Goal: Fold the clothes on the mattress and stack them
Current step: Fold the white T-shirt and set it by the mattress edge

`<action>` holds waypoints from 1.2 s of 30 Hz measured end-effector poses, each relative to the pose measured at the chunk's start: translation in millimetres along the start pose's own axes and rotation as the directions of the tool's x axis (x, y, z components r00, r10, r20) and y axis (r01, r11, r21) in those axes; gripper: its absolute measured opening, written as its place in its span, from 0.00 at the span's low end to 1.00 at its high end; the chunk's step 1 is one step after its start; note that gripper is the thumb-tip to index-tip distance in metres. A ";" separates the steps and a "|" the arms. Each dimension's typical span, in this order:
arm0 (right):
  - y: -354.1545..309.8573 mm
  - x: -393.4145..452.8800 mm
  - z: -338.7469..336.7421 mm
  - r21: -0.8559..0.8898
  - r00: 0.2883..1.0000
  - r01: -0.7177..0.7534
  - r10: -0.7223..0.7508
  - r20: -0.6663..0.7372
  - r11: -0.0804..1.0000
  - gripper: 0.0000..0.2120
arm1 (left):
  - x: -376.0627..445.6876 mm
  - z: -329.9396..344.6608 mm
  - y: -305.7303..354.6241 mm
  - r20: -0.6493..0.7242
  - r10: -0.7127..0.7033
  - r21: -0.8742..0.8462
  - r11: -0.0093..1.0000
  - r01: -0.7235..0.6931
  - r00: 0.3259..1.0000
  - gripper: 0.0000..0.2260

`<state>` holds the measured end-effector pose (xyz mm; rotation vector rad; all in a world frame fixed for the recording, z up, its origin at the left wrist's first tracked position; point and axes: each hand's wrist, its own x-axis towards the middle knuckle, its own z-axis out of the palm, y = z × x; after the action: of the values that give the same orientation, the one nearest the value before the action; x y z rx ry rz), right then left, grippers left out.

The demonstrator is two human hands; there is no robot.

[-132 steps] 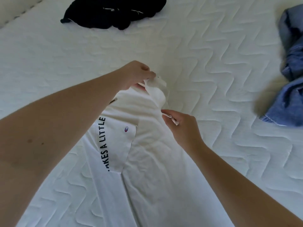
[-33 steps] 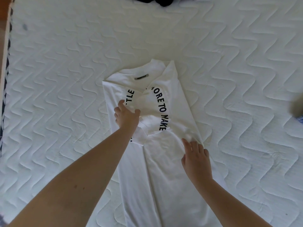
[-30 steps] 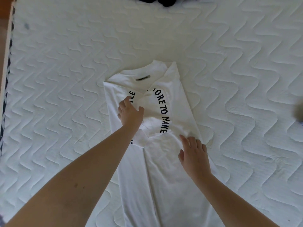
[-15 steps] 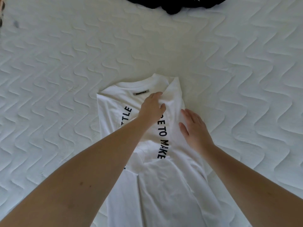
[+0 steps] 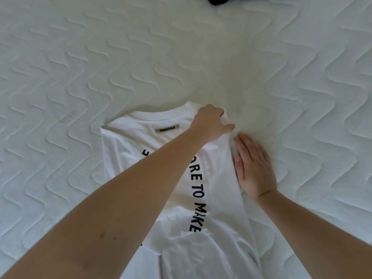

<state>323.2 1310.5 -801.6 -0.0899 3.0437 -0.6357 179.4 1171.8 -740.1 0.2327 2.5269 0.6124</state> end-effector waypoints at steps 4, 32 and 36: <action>-1.6 1.2 -1.8 -0.010 1.000 -0.002 0.003 0.012 1.000 0.24 | 7.4 -8.2 -2.9 0.189 0.090 -0.079 0.994 -0.076 0.978 0.12; 11.8 1.9 9.4 -0.101 0.997 0.075 -0.071 0.035 0.992 0.27 | -70.7 -8.9 -54.4 -0.059 -0.189 0.062 0.979 0.193 0.980 0.16; 10.8 1.4 8.3 -0.112 0.997 0.067 -0.062 0.050 0.991 0.27 | -90.9 1.2 -68.9 -0.106 -0.237 0.185 0.950 0.253 0.966 0.24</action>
<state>321.6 1316.9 -813.5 -0.2042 3.0407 -0.4558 254.2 1086.1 -732.2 -0.0400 2.6422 0.2790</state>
